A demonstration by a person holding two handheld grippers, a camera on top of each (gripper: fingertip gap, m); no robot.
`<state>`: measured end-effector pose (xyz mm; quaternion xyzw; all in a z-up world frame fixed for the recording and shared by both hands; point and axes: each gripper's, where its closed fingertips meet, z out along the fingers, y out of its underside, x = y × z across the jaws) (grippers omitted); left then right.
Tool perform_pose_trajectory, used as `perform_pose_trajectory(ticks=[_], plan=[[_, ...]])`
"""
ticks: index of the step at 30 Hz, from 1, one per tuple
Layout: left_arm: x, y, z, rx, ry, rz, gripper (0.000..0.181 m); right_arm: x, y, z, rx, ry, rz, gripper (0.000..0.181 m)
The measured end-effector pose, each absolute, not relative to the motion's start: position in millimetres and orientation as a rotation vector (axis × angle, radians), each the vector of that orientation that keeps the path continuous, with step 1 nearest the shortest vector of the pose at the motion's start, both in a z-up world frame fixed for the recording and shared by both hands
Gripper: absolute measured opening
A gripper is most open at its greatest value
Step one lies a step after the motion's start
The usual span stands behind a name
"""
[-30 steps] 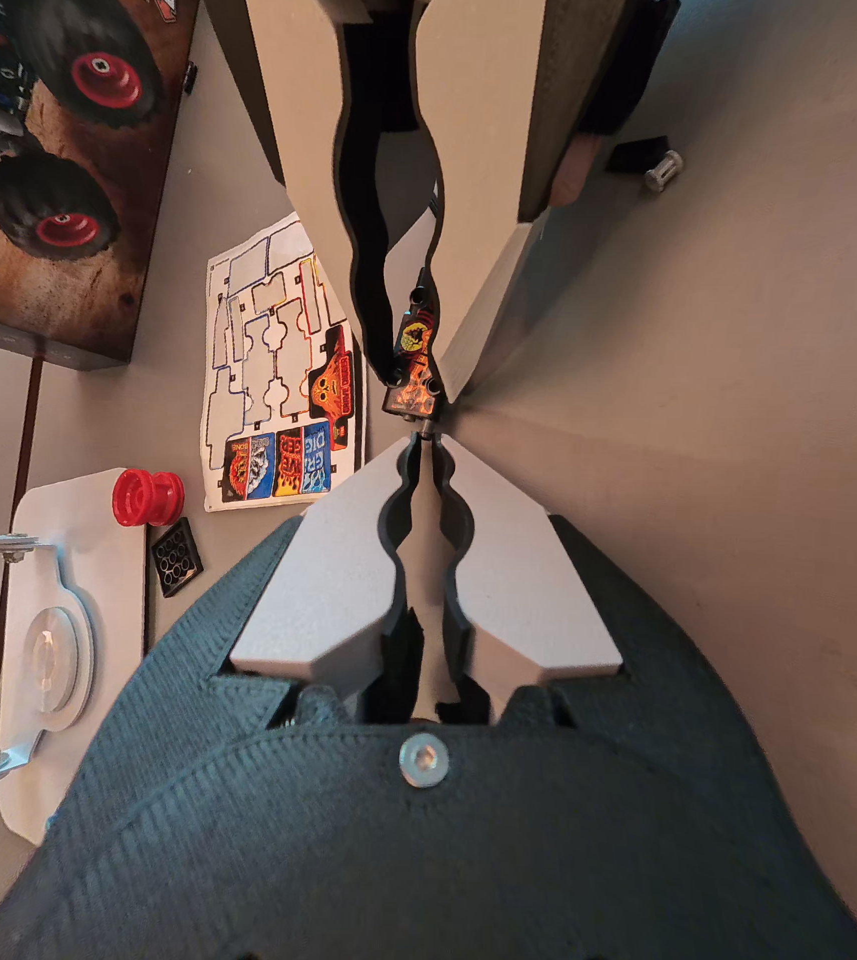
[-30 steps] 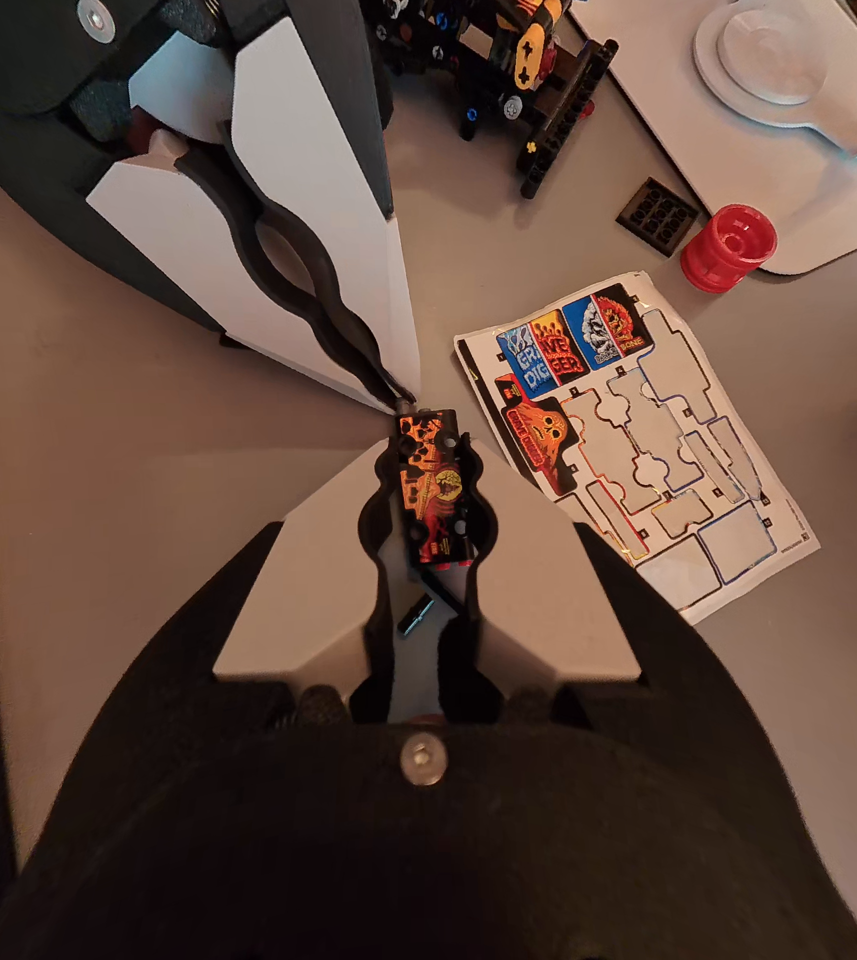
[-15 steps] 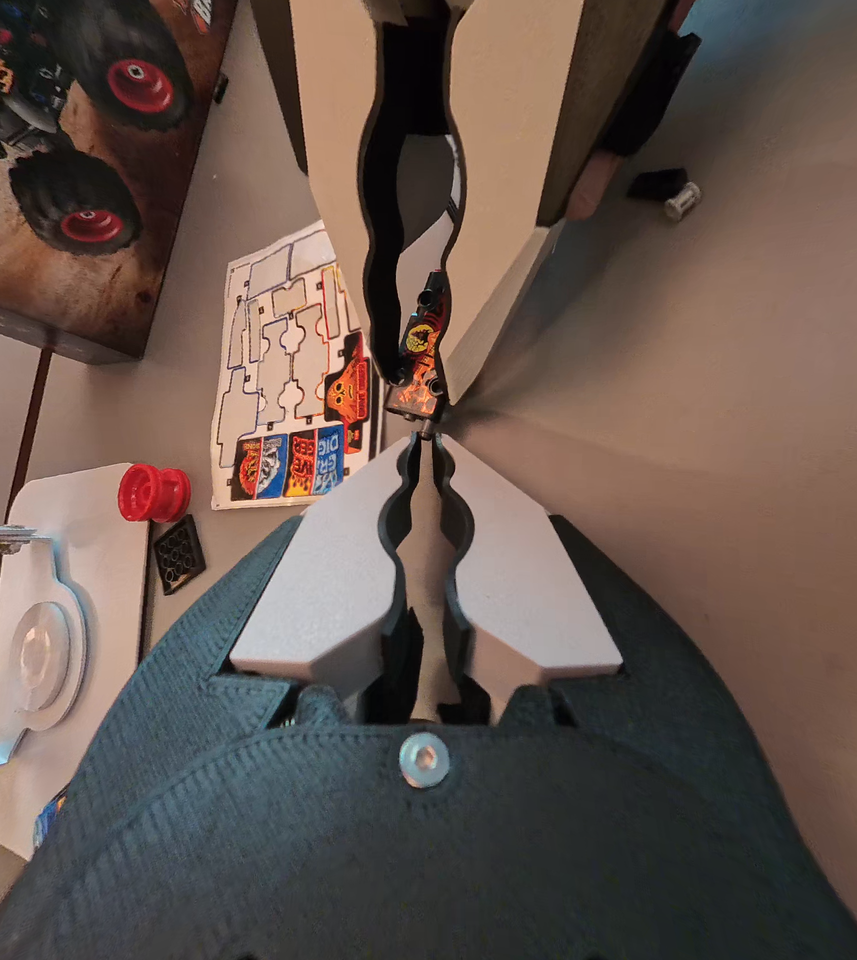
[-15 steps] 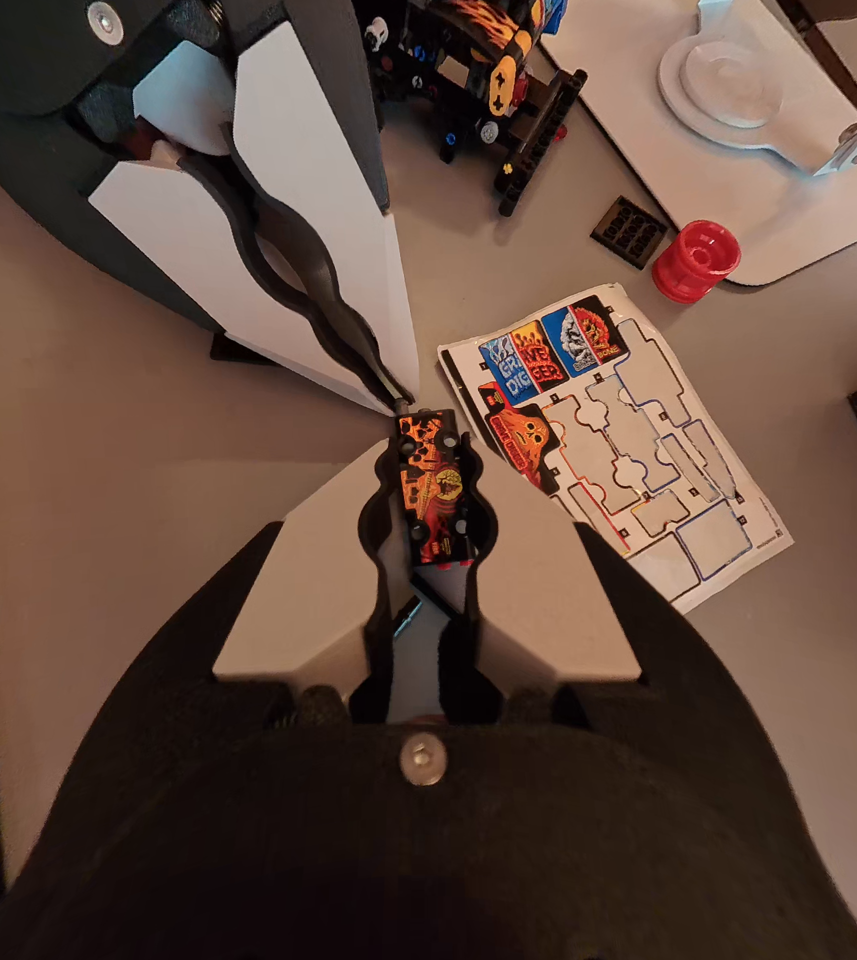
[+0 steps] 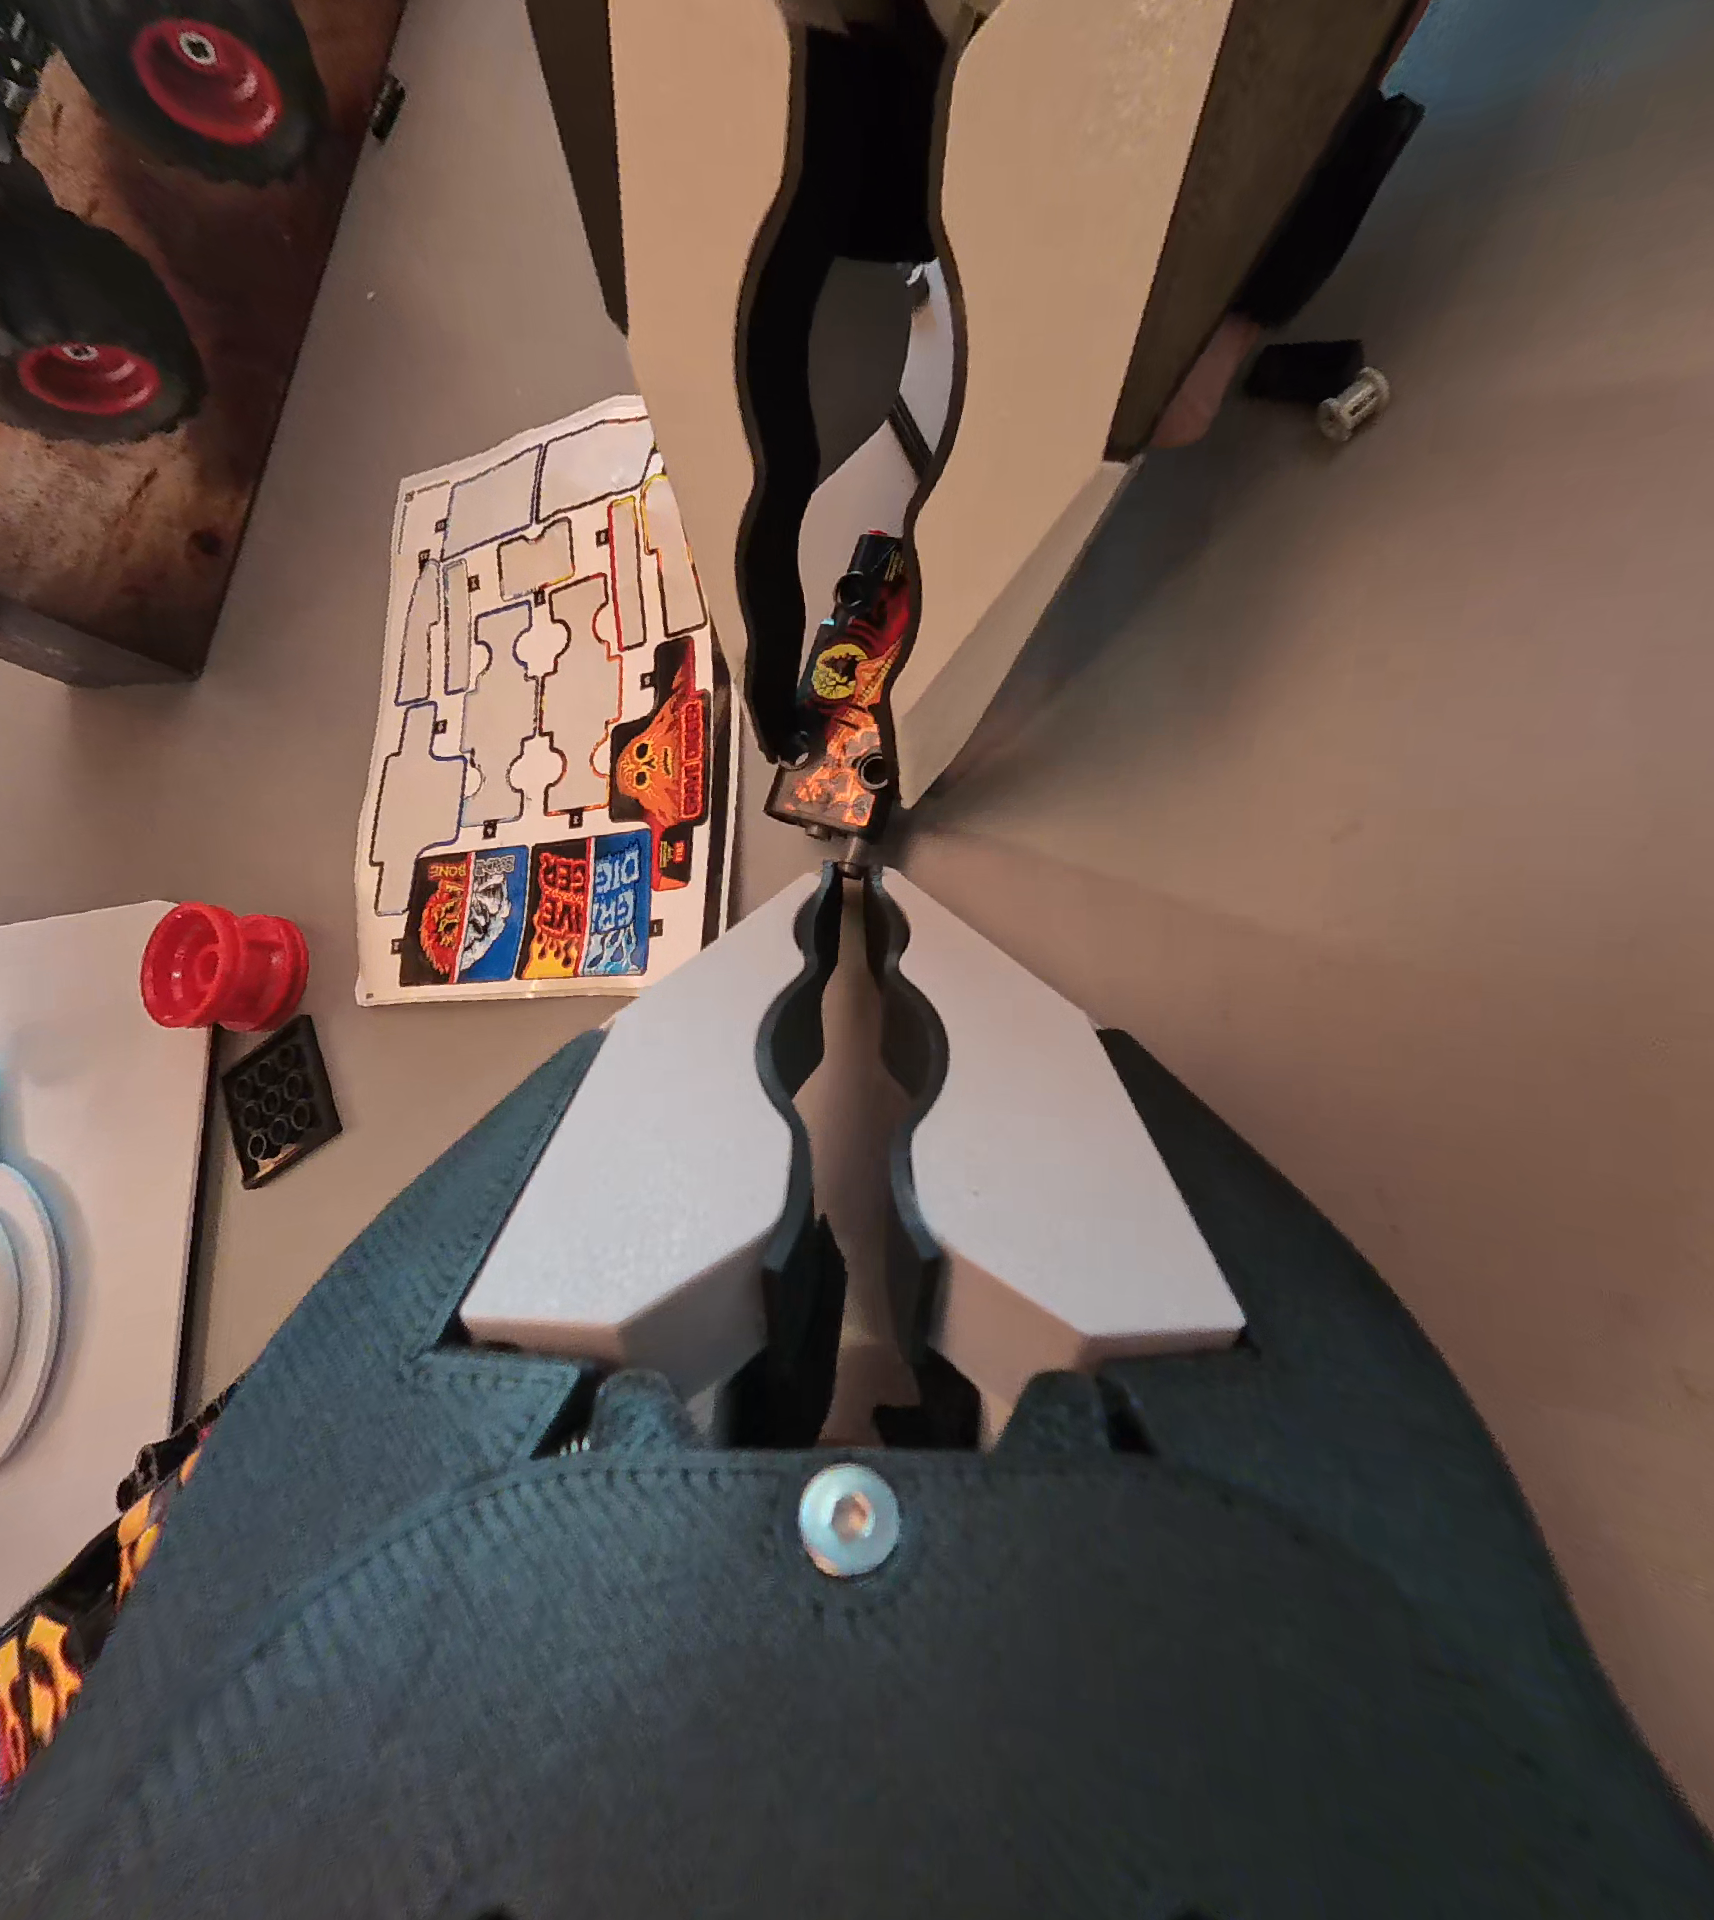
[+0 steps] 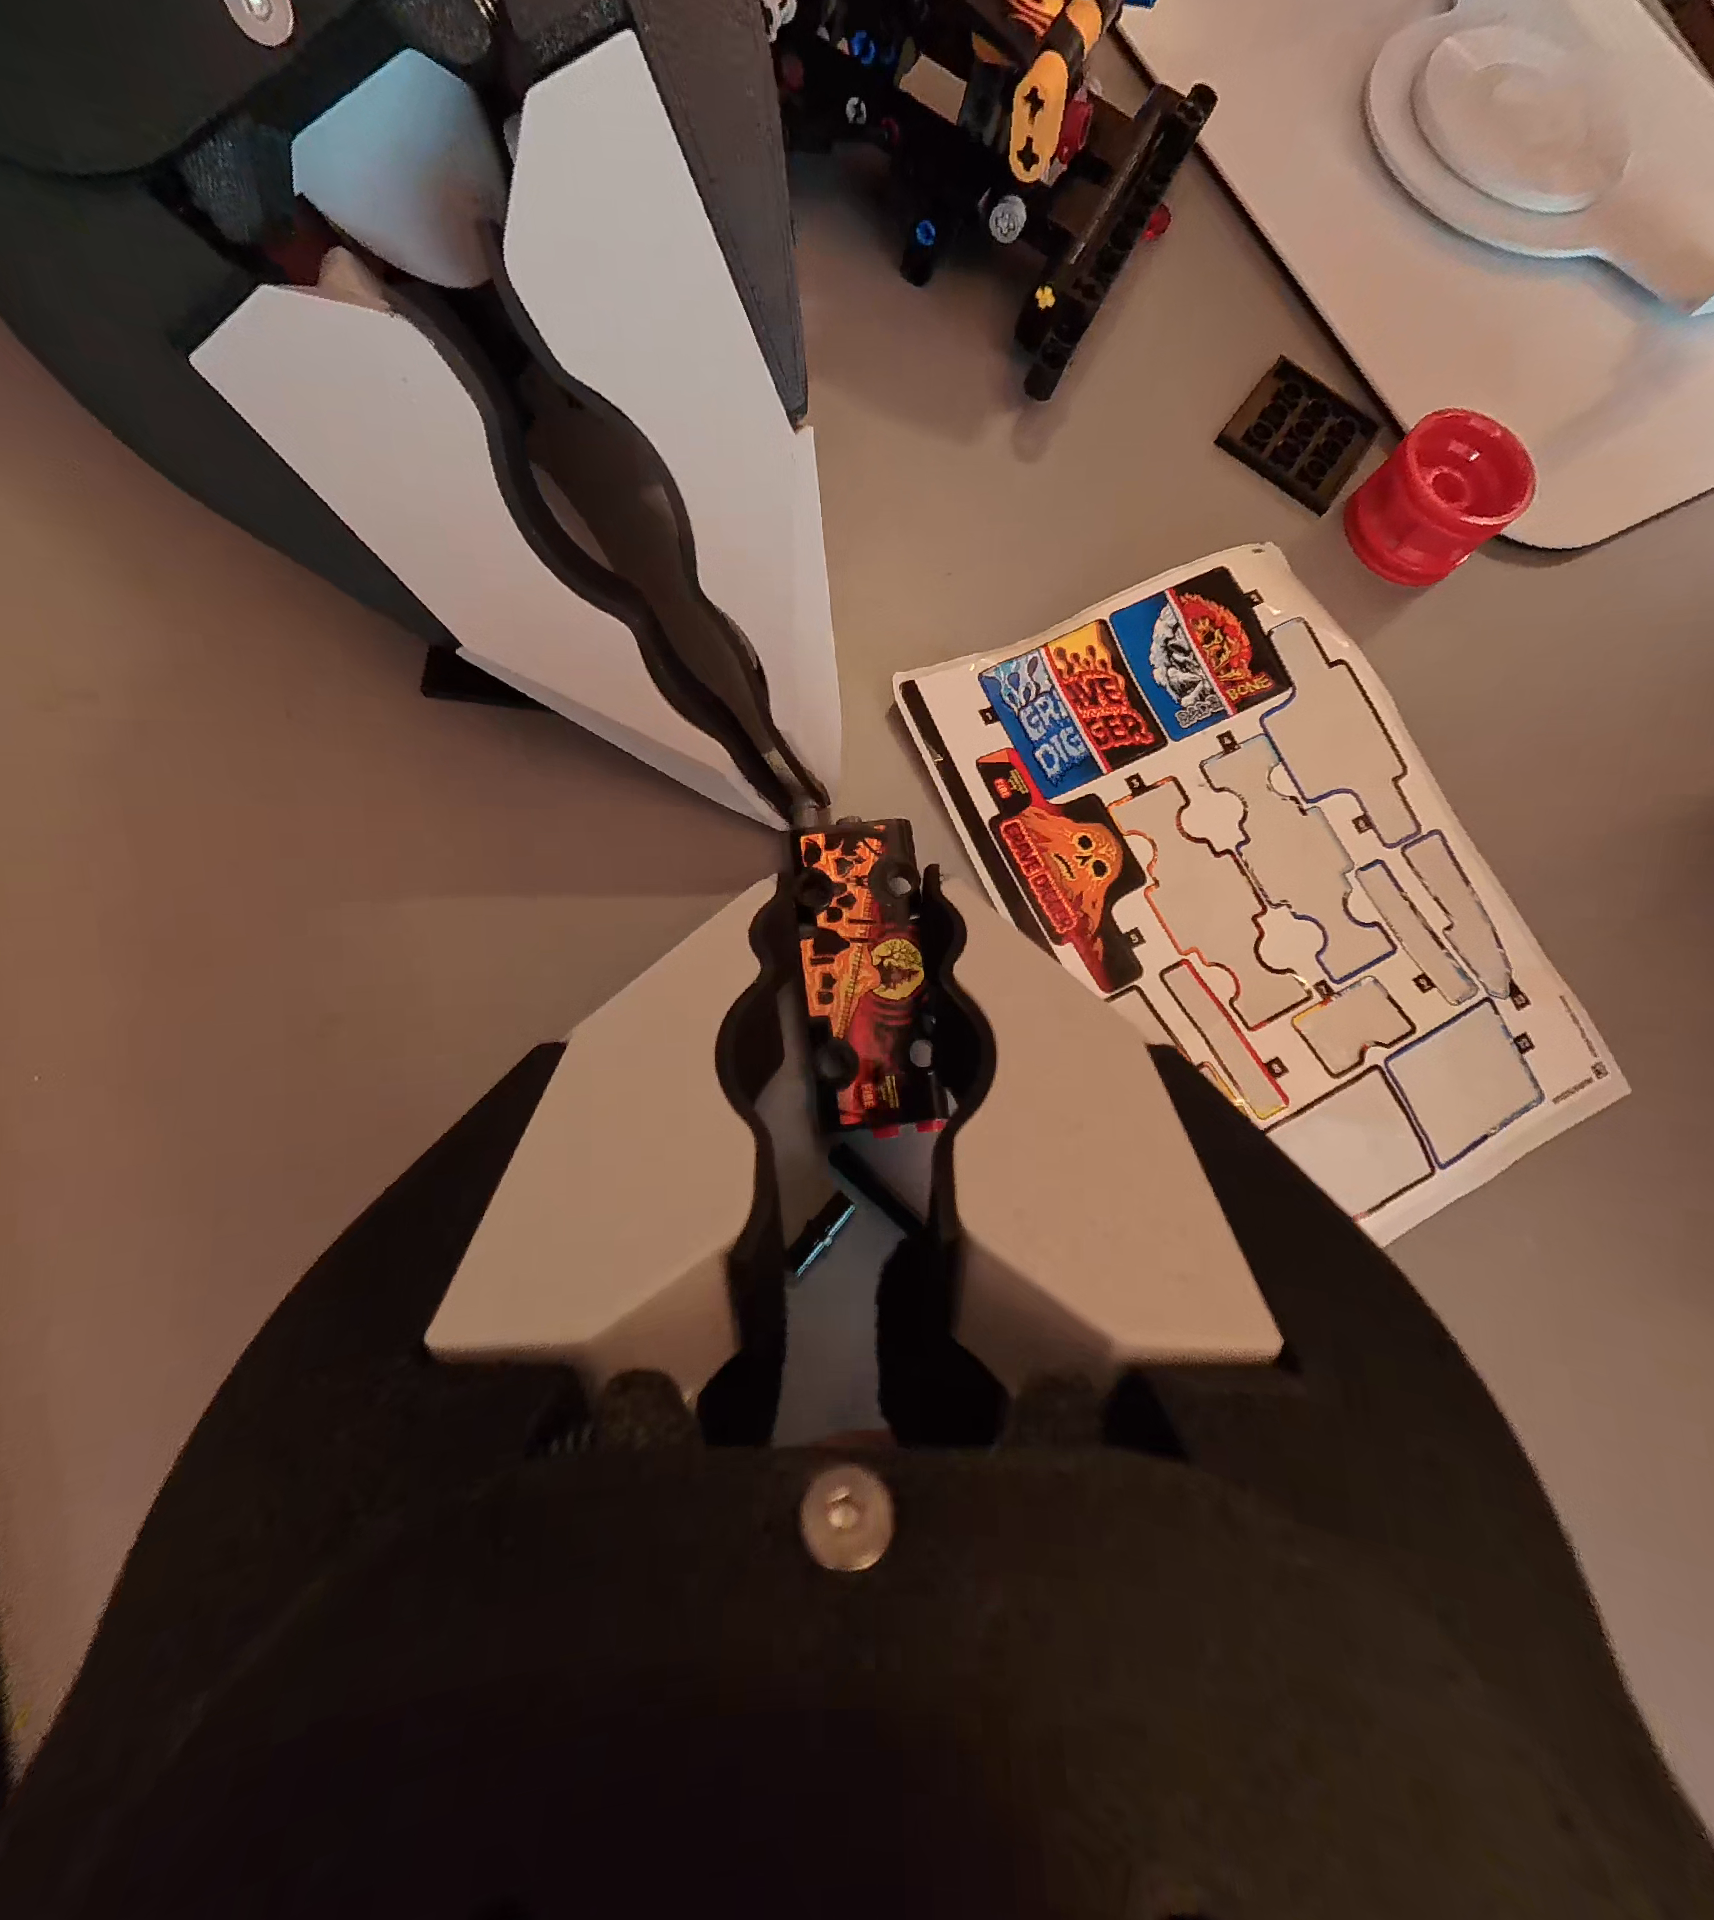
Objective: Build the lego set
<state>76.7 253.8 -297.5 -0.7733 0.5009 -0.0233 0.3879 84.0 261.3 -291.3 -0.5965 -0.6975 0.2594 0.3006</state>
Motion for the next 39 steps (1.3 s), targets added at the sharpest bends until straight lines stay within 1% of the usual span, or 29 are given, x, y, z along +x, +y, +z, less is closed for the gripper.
perform_pose_trajectory(ticks=[21,26,28,30,33,39], plan=[[78.1,259.1,-297.0,-1.969,1.248,0.012,0.002,80.7,264.6,-290.9,-1.596,-1.821,0.653,0.020],[75.6,259.6,-291.9,-1.989,1.221,-0.062,0.004,80.7,263.4,-278.5,-1.555,-1.793,0.707,0.021],[70.0,261.8,-291.6,-2.000,1.197,-0.066,0.011,82.5,265.1,-272.7,-1.543,-1.773,0.729,0.021],[72.3,259.9,-288.9,-1.975,1.203,-0.101,0.013,83.4,264.7,-271.7,-1.539,-1.774,0.743,0.021],[72.6,261.9,-285.5,-1.933,1.225,-0.033,0.017,83.0,261.5,-270.4,-1.524,-1.786,0.756,0.021],[77.6,260.9,-280.4,-1.875,1.243,-0.033,0.015,84.9,260.1,-262.2,-1.505,-1.768,0.818,0.021]])
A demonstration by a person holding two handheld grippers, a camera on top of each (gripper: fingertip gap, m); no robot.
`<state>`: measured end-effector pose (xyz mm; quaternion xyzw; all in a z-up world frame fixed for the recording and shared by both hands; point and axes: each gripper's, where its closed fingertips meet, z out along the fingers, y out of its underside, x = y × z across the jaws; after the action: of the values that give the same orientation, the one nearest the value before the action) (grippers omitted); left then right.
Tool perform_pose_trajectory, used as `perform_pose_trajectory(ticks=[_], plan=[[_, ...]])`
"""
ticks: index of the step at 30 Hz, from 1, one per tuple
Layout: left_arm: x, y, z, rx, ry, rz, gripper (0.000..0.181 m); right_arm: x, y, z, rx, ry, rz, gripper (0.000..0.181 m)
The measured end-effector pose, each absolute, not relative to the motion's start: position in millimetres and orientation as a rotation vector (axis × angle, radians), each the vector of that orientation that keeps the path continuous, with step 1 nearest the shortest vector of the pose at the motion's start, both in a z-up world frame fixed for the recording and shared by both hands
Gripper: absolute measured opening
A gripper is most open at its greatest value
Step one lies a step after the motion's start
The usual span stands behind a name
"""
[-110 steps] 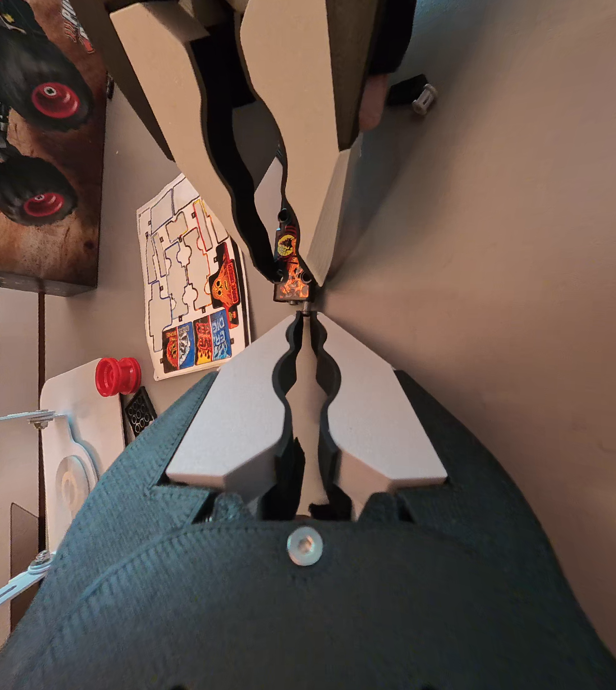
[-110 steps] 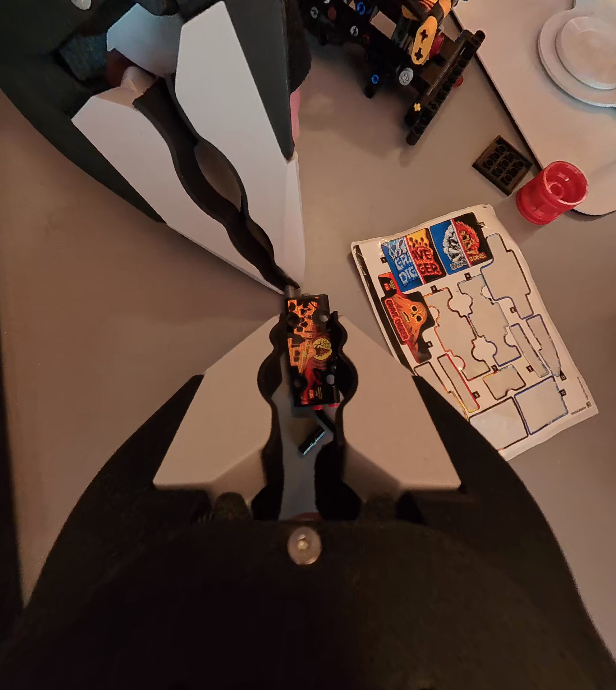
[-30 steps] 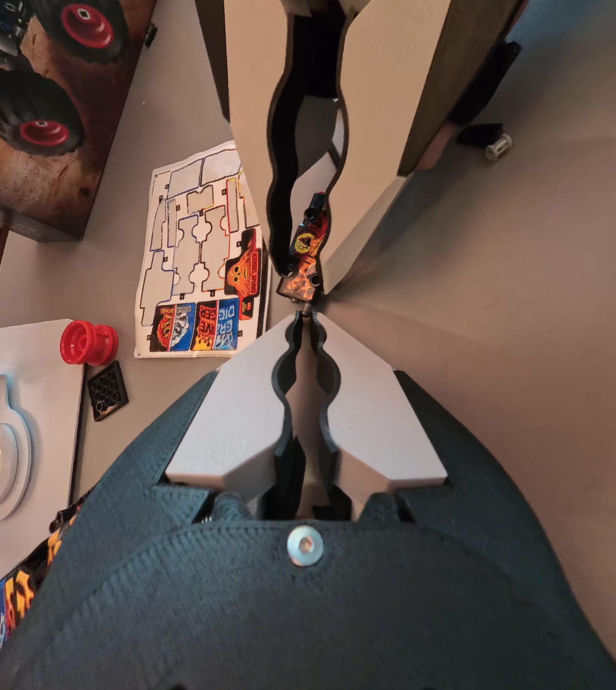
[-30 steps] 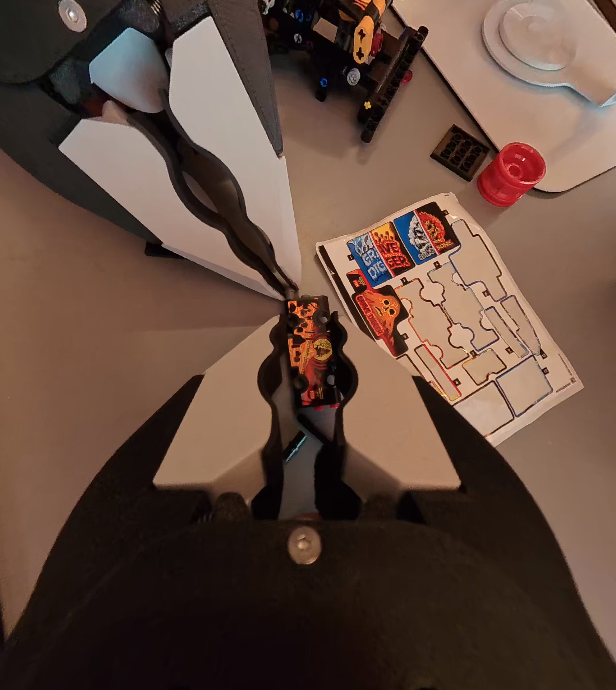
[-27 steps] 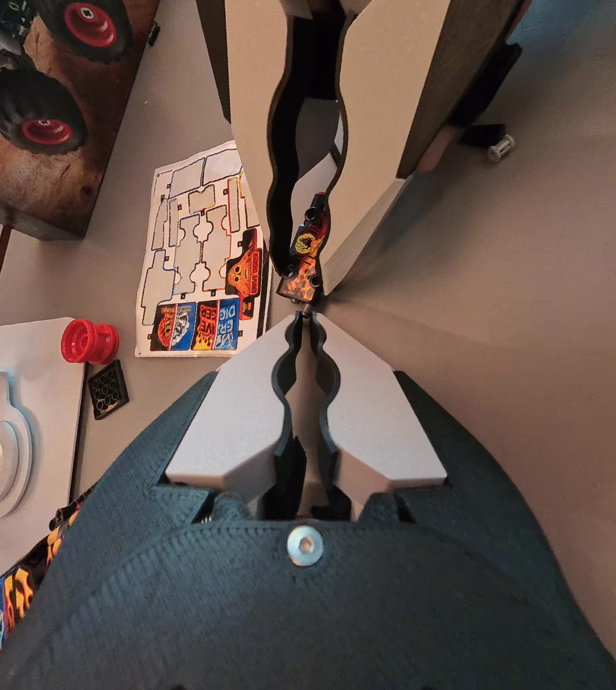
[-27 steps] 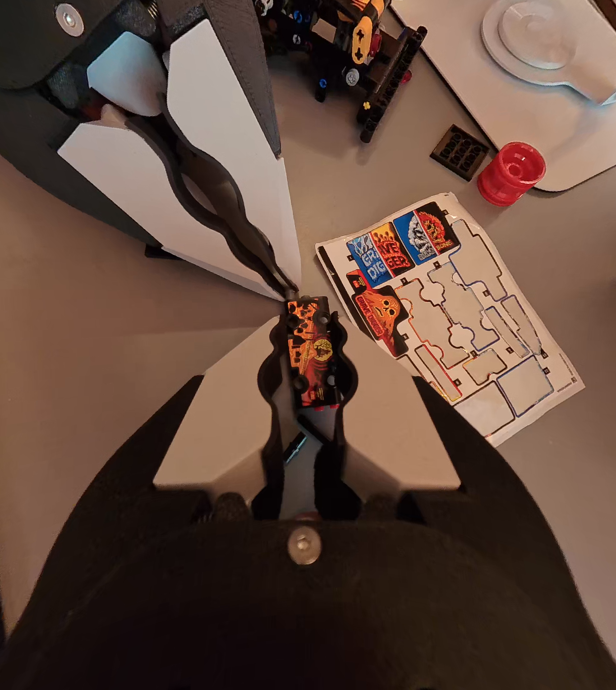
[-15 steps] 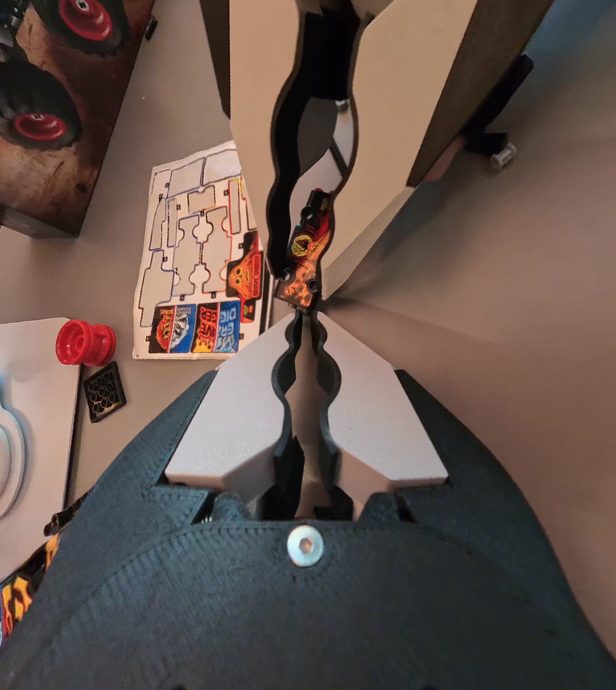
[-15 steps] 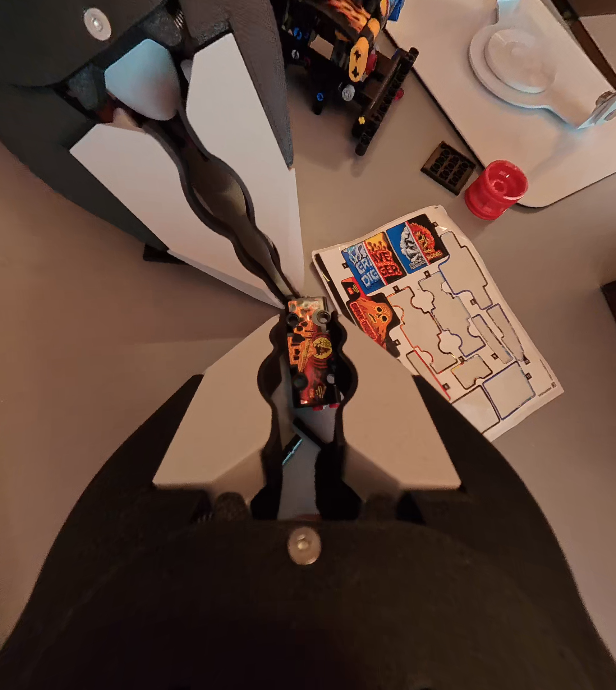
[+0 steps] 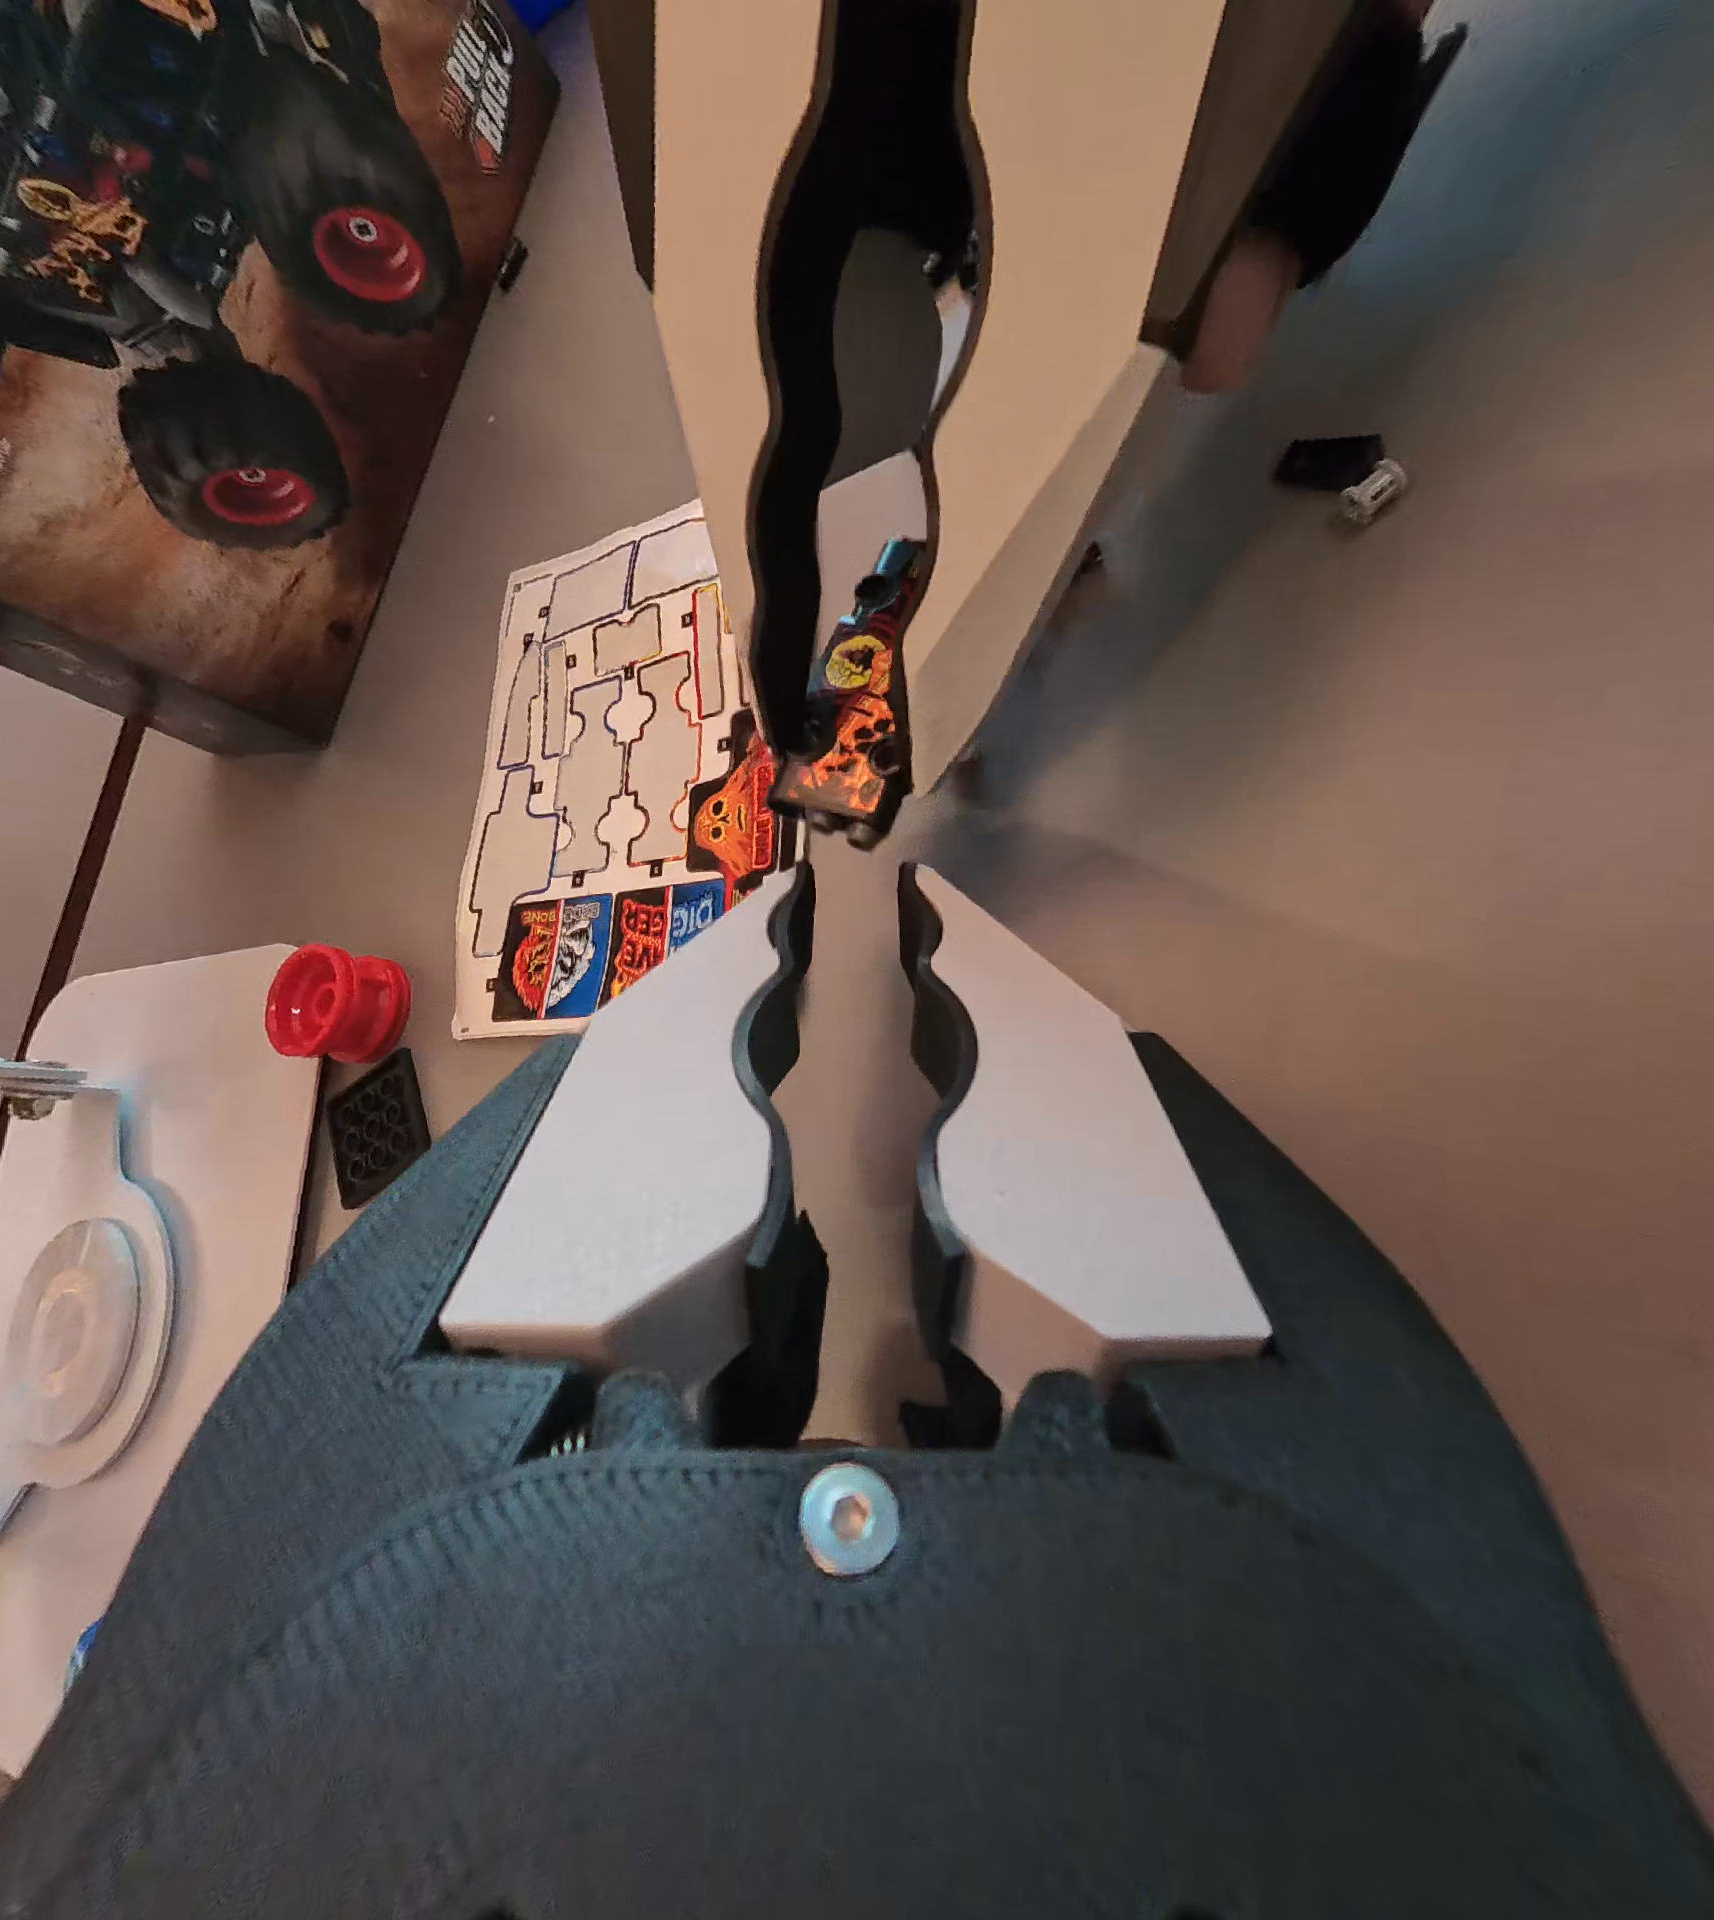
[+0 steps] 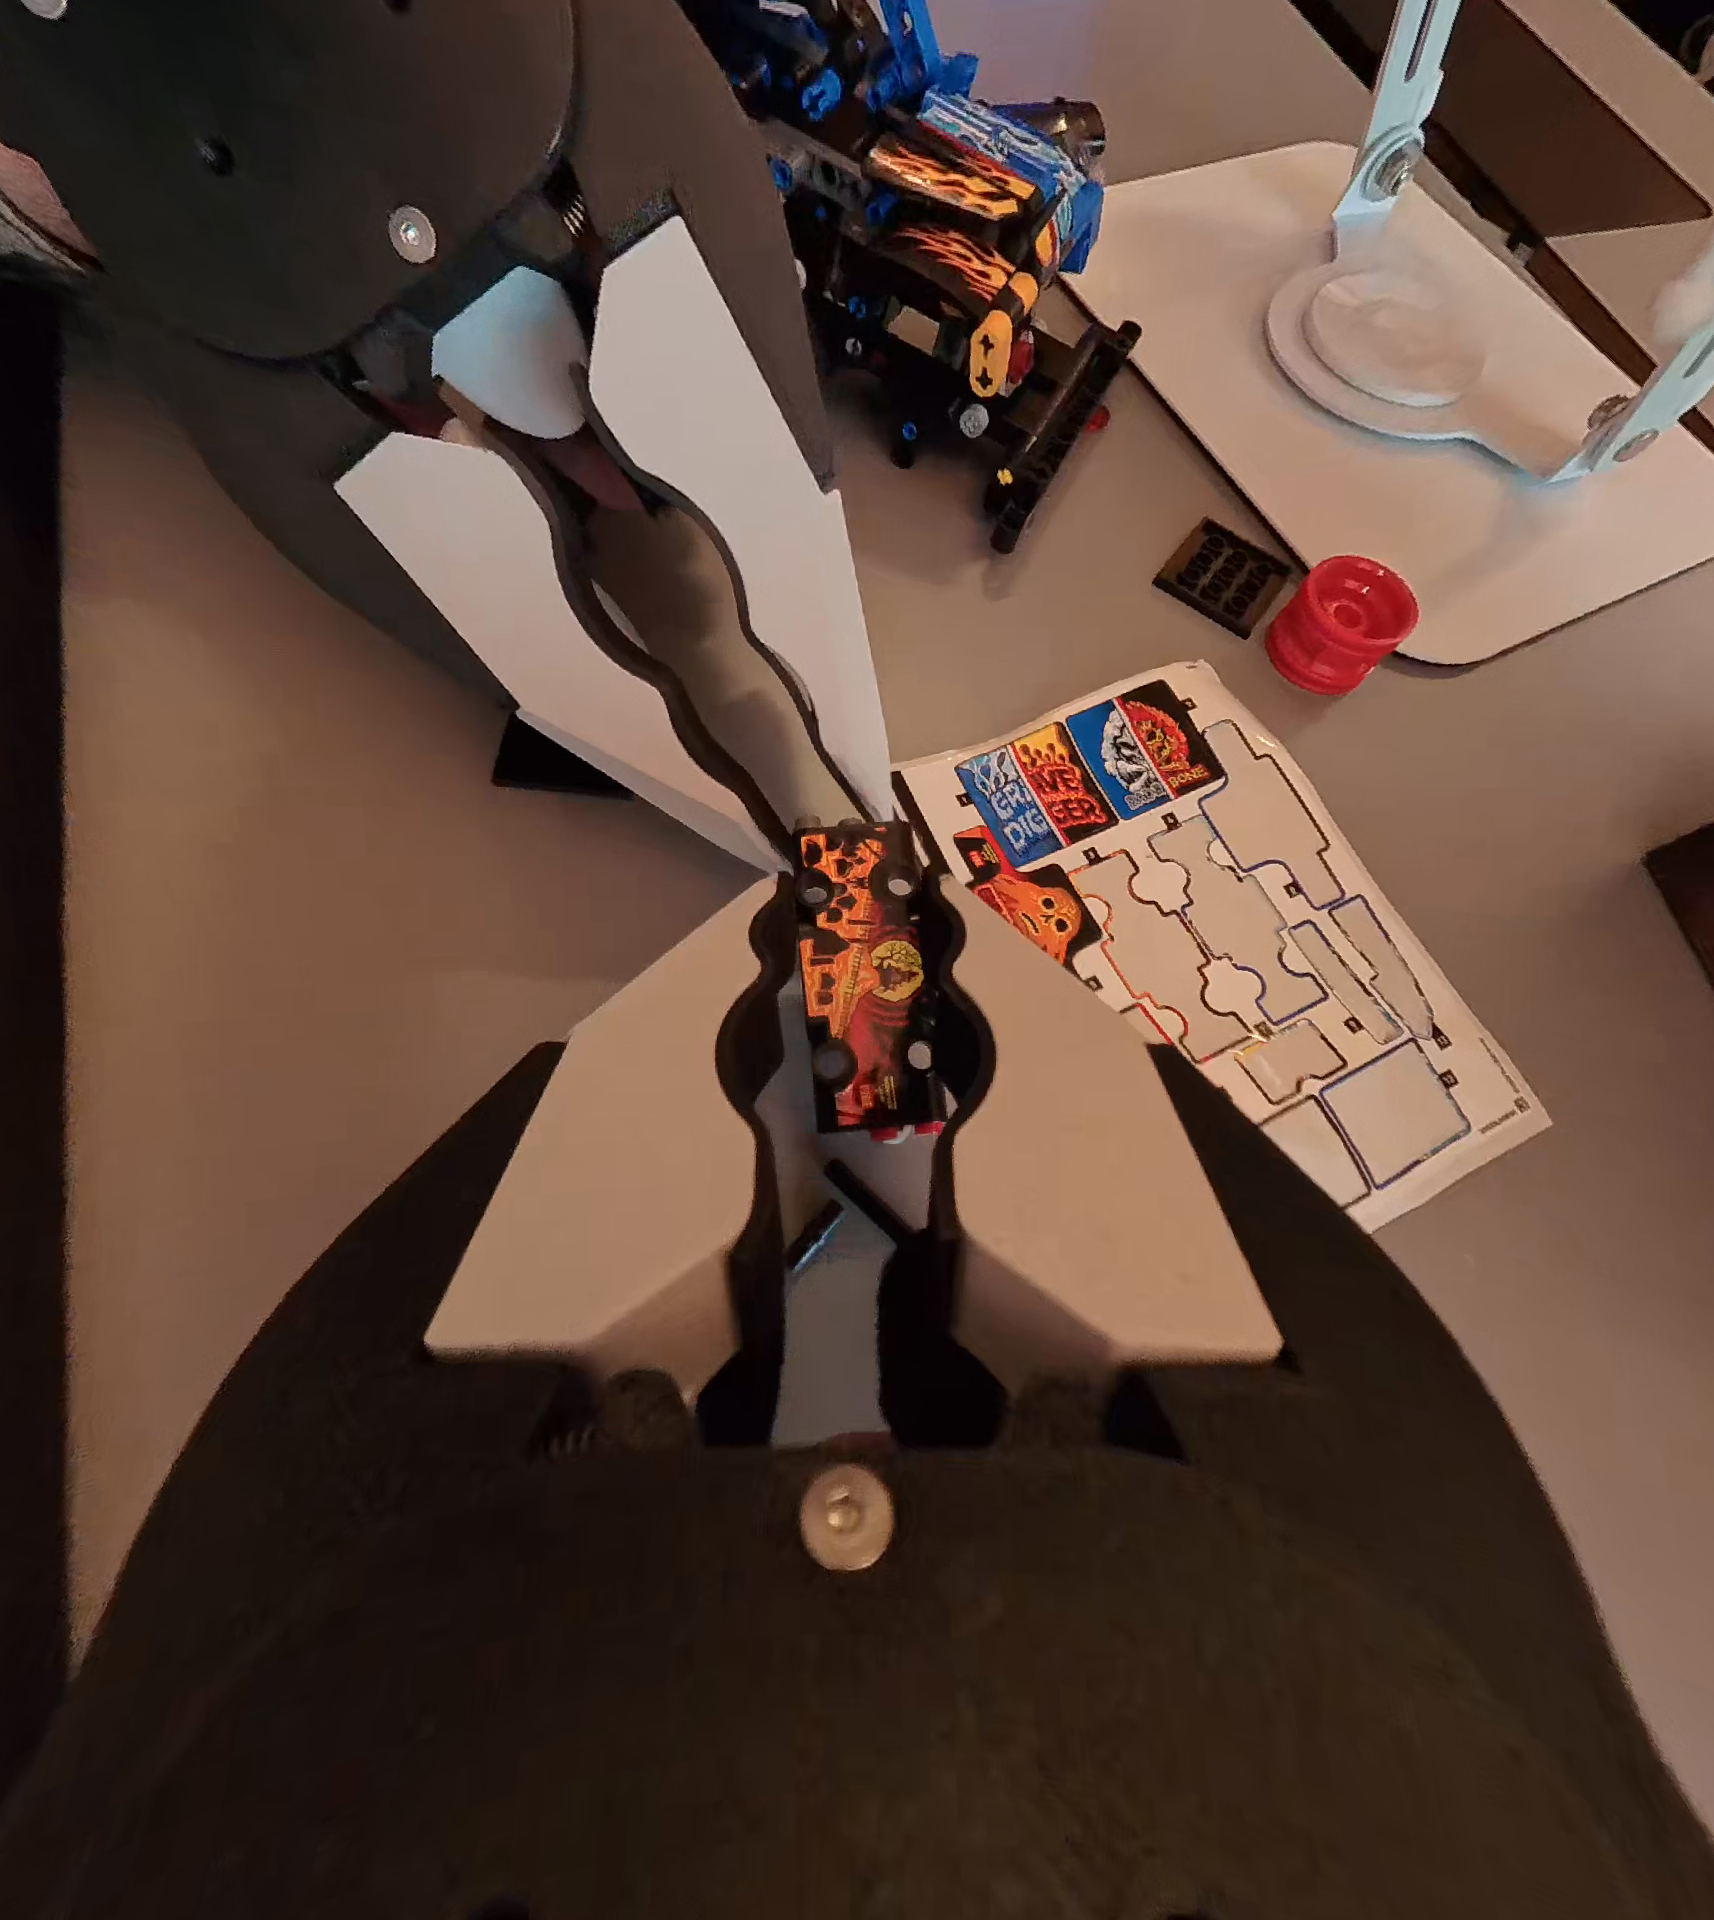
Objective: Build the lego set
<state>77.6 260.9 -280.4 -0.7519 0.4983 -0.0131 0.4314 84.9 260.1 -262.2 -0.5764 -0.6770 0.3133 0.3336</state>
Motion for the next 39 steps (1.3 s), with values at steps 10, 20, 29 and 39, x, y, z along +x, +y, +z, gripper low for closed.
perform_pose_trajectory(ticks=[10,20,29,39], plan=[[72.8,261.2,-277.5,-1.881,1.208,-0.068,0.014,96.3,272.6,-246.7,-1.493,-1.707,0.810,0.021],[73.3,259.1,-281.4,-1.897,1.217,-0.083,0.016,99.3,272.7,-241.8,-1.464,-1.702,0.825,0.021],[73.5,260.7,-279.0,-1.891,1.192,-0.103,0.017,99.1,267.8,-239.0,-1.439,-1.706,0.883,0.021],[74.3,261.6,-276.3,-1.877,1.180,-0.102,0.018,101.6,265.2,-237.8,-1.427,-1.719,0.909,0.021]])
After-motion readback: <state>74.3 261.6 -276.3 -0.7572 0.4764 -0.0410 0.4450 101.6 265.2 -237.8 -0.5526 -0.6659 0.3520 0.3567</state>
